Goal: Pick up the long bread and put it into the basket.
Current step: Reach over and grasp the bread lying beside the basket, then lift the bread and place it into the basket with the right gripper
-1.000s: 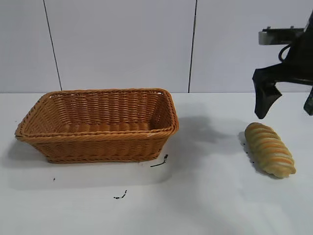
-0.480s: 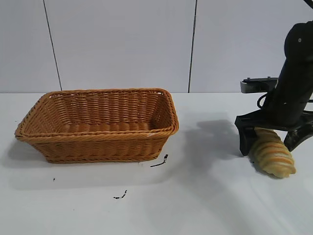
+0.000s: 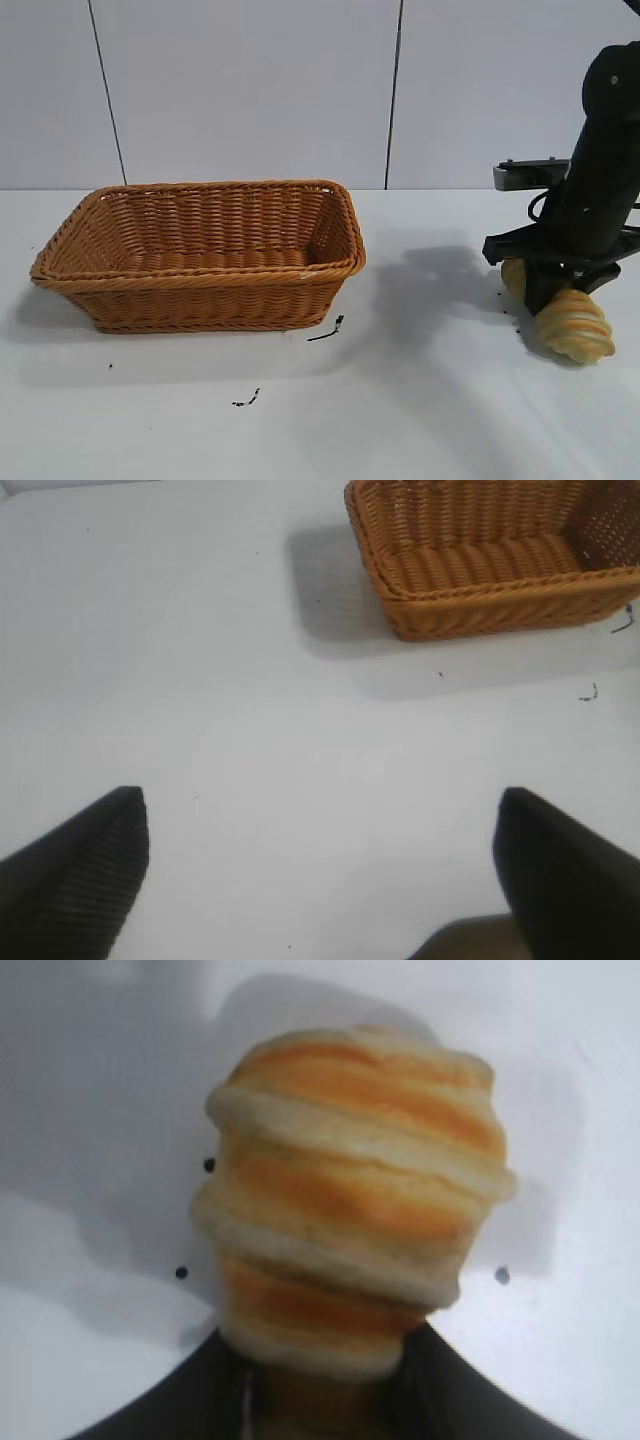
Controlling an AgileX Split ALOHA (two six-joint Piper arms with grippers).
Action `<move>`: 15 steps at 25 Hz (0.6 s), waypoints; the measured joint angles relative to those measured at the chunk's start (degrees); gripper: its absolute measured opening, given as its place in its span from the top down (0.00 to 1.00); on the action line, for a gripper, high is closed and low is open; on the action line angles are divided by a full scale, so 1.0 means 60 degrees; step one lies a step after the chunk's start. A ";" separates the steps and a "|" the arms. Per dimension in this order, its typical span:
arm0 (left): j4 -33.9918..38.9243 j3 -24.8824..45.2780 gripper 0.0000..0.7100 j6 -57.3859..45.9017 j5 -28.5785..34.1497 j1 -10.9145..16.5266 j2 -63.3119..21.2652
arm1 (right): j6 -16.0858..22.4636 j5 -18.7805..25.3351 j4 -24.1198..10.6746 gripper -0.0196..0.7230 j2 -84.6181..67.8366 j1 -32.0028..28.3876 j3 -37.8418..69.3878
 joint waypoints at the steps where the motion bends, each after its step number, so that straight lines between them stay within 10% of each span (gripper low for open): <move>1: 0.0000 0.0000 0.02 0.0000 0.0000 0.0000 0.0000 | 0.0000 0.0509 0.0009 0.72 -0.0066 0.0000 -0.0507; 7: 0.0000 0.0000 0.02 0.0000 0.0000 0.0000 0.0000 | 0.0000 0.2383 0.0074 0.72 0.0108 0.0000 -0.3054; 15: 0.0000 0.0000 0.02 0.0000 0.0000 0.0000 0.0000 | -0.0635 0.3098 0.0078 0.75 0.1245 0.0835 -0.5774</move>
